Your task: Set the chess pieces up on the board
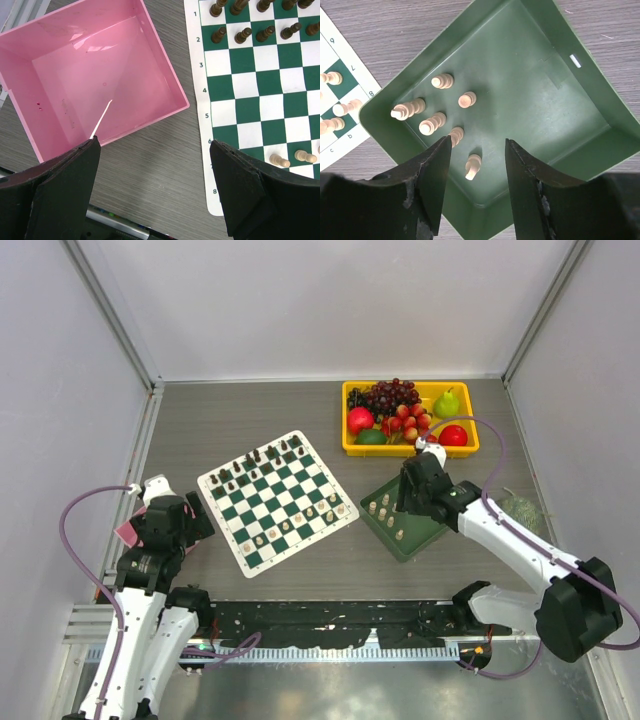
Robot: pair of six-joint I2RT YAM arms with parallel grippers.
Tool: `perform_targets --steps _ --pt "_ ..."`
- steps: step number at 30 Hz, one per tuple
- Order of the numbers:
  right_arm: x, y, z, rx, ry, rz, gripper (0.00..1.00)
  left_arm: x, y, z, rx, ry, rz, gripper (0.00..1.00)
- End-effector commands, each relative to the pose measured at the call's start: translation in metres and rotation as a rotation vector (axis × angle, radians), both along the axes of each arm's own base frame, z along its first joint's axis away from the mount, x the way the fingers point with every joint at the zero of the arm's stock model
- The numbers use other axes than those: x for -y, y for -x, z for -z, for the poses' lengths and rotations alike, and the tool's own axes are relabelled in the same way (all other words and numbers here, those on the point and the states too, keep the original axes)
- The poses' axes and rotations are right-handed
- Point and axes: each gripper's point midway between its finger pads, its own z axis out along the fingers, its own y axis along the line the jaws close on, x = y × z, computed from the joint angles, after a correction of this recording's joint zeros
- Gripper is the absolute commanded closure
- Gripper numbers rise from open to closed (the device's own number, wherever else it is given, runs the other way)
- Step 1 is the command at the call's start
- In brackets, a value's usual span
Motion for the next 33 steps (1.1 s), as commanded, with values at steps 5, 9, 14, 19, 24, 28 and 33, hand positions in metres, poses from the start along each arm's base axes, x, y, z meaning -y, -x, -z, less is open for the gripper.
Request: perform_targets --steps 5,9,14,19,24,28,33 --pt "-0.016 -0.007 -0.009 0.023 -0.099 -0.057 0.49 0.000 -0.007 -0.012 0.050 0.006 -0.008 0.01" --pt "-0.030 -0.003 -0.001 -0.028 -0.143 -0.094 0.54 0.000 -0.008 -0.010 0.043 0.006 -0.006 0.01" --pt "-0.031 0.004 0.010 -0.072 -0.140 -0.116 0.60 0.000 -0.008 -0.010 0.043 0.007 -0.007 0.01" --pt "-0.029 0.009 0.021 -0.123 -0.102 -0.138 0.62 0.001 -0.008 -0.010 0.041 0.007 -0.002 0.01" --pt "-0.034 0.011 0.028 -0.148 -0.093 -0.160 0.67 0.000 -0.008 -0.009 0.038 0.006 -0.004 0.01" --pt "-0.036 0.008 0.033 -0.152 -0.078 -0.164 0.67 0.000 -0.008 -0.010 0.039 0.006 -0.006 0.01" --pt "-0.037 0.004 0.038 -0.162 -0.069 -0.166 0.67 0.000 -0.009 -0.010 0.039 0.007 -0.005 0.01"
